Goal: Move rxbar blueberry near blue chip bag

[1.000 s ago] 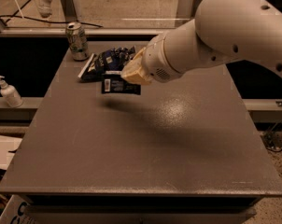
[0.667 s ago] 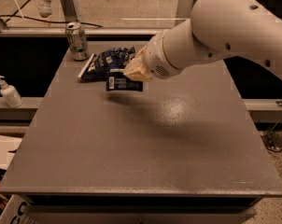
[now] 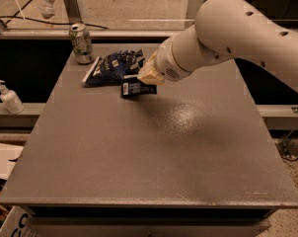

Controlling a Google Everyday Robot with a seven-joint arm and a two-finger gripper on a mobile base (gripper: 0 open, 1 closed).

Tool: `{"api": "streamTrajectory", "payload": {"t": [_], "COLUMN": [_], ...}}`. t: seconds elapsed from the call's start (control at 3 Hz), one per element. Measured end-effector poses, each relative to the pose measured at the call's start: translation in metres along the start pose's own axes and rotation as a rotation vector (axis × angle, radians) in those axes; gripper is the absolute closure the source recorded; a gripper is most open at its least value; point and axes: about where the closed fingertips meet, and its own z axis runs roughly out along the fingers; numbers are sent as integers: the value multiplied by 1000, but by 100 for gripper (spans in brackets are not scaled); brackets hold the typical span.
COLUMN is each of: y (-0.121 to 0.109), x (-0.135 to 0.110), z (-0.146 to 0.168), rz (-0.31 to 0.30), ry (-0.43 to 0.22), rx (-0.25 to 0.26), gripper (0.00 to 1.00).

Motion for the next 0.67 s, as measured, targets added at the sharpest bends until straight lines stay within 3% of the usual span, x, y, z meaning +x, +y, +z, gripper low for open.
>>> {"api": "streamTrajectory", "payload": {"t": [0.67], "y": [-4], "x": [1], "z": [21], "rz": [-11], "ry": [-1], "rx": [-23], "gripper": [59]}}
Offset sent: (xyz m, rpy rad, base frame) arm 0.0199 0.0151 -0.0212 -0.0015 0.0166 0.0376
